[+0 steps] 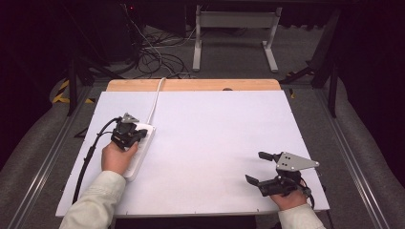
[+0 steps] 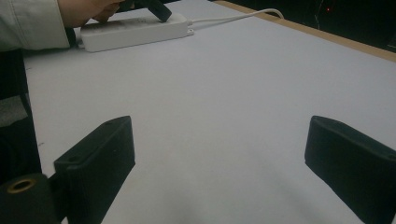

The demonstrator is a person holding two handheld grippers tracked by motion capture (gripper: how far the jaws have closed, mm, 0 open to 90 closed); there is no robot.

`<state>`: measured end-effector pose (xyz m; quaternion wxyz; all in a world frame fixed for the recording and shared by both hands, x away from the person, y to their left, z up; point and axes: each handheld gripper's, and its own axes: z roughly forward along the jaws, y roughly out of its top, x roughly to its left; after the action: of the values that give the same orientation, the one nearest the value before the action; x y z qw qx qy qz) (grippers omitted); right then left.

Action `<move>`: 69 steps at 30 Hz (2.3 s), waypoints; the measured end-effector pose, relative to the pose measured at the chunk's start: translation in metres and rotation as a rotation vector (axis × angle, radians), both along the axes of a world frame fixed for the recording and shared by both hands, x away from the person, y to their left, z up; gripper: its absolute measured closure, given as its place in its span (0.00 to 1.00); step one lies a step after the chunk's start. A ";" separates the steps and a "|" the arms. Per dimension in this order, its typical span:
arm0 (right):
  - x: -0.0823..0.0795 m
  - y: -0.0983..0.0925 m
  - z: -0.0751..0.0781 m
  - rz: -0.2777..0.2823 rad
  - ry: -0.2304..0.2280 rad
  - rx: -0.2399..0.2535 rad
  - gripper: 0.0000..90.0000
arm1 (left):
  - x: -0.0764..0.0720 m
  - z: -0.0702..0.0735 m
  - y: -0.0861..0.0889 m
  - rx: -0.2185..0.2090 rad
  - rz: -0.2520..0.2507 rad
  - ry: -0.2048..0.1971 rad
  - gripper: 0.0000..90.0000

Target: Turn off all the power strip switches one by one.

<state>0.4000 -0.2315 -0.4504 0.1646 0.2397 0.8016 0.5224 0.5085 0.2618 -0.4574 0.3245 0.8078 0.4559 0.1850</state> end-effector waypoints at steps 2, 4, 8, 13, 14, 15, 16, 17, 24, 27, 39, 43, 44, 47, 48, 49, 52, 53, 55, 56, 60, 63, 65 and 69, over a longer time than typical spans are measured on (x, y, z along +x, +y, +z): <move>0.000 0.000 0.000 0.004 0.000 0.000 0.10 | -0.001 0.000 -0.001 0.008 -0.003 -0.002 1.00; 0.000 0.001 0.000 0.003 -0.001 -0.003 0.10 | 0.000 0.000 0.001 0.003 -0.005 -0.004 1.00; 0.000 0.001 0.000 0.004 0.000 -0.004 0.10 | -0.001 0.000 -0.001 0.002 -0.001 0.000 1.00; 0.000 0.001 0.000 0.005 0.001 -0.005 0.10 | 0.000 0.000 0.000 0.003 0.000 0.001 1.00; 0.000 0.001 0.000 0.006 0.001 -0.003 0.10 | 0.000 0.000 -0.001 0.009 -0.002 0.004 1.00; 0.000 0.001 0.000 0.006 0.001 -0.003 0.10 | 0.000 0.000 -0.002 0.025 -0.005 -0.008 1.00; 0.000 0.001 0.000 0.005 0.001 -0.004 0.10 | -0.001 0.000 -0.003 0.031 -0.005 -0.011 1.00; 0.000 0.001 0.000 0.004 0.000 -0.003 0.10 | -0.001 0.000 -0.003 0.035 -0.004 -0.012 1.00; 0.000 0.001 0.000 0.005 0.001 -0.003 0.10 | -0.002 0.001 -0.007 0.080 -0.012 -0.015 1.00; 0.000 0.000 0.000 0.004 0.000 0.001 0.10 | -0.002 0.001 -0.006 0.071 -0.011 -0.009 1.00; 0.001 -0.002 -0.001 -0.003 0.004 0.007 0.10 | -0.012 0.022 -0.001 -0.037 -0.033 -0.079 1.00; 0.001 -0.002 -0.001 -0.003 0.004 0.007 0.10 | -0.021 0.031 -0.005 -0.051 -0.053 -0.102 1.00; 0.001 -0.002 0.000 -0.003 0.005 0.007 0.10 | -0.023 0.034 -0.005 -0.050 -0.051 -0.111 1.00; 0.000 -0.002 0.000 -0.003 0.003 0.010 0.10 | -0.030 0.042 -0.007 -0.062 -0.049 -0.134 1.00; 0.000 -0.002 0.000 -0.003 0.002 0.010 0.10 | -0.031 0.044 -0.007 -0.063 -0.052 -0.143 1.00; 0.000 -0.002 0.000 -0.003 0.002 0.010 0.10 | -0.034 0.048 -0.007 -0.065 -0.054 -0.155 1.00; 0.001 -0.002 -0.001 0.000 0.004 0.008 0.10 | -0.040 0.054 -0.008 -0.084 -0.067 -0.180 0.82; 0.001 -0.002 -0.001 0.000 0.004 0.008 0.10 | -0.042 0.055 -0.008 -0.094 -0.068 -0.191 0.82; 0.000 -0.002 -0.001 -0.001 0.005 0.009 0.10 | -0.043 0.057 -0.007 -0.102 -0.077 -0.206 0.73; 0.000 -0.002 -0.001 -0.001 0.005 0.009 0.10 | -0.044 0.057 -0.008 -0.116 -0.077 -0.206 0.69; 0.000 -0.002 -0.001 -0.002 0.006 0.008 0.10 | -0.048 0.059 -0.007 -0.136 -0.107 -0.219 0.62; 0.000 -0.002 -0.001 -0.002 0.005 0.009 0.10 | -0.054 0.064 -0.007 -0.145 -0.136 -0.237 0.59; 0.000 -0.002 -0.001 -0.001 0.005 0.003 0.10 | -0.060 0.067 -0.005 -0.172 -0.137 -0.242 0.55; 0.000 -0.002 0.000 -0.002 0.003 0.007 0.10 | -0.074 0.076 -0.001 -0.181 -0.131 -0.317 0.37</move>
<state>0.3999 -0.2338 -0.4509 0.1630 0.2417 0.7999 0.5245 0.4340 0.2609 -0.3809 0.4751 0.7639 0.3603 0.2466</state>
